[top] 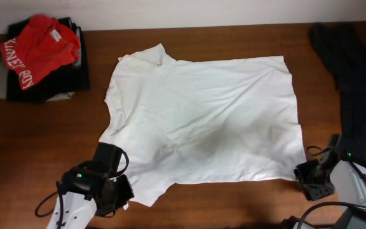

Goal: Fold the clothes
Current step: 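Grasp the shirt's bottom hem corners with the left and right grippers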

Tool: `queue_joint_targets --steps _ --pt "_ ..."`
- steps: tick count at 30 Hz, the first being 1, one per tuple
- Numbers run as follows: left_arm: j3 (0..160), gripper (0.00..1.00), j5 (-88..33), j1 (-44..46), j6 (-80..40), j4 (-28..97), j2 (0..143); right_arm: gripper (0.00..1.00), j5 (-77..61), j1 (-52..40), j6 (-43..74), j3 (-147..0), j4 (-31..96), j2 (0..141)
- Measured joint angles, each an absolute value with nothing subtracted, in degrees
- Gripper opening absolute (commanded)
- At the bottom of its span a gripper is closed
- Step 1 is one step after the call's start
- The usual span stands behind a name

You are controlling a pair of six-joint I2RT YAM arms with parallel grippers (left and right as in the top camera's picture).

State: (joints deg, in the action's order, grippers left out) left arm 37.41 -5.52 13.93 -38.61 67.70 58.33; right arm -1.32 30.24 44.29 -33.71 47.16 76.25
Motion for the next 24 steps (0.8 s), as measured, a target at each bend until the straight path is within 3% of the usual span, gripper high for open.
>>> queue_joint_targets --steps 5,11,22,24 --pt "37.4 0.02 -5.5 13.9 -38.6 67.7 58.3 0.60 -1.3 30.2 44.4 -33.7 45.8 76.2" --pt "37.4 0.02 -5.5 13.9 -38.6 67.7 58.3 0.62 -2.4 30.2 44.6 -33.7 42.9 76.2" --pt "37.4 0.02 -5.5 13.9 -38.6 67.7 58.3 0.61 -2.8 30.2 45.3 -34.6 41.6 80.6" --pt "37.4 0.02 -5.5 13.9 -38.6 67.7 58.3 0.50 -2.8 30.2 45.7 -35.2 41.8 81.5"
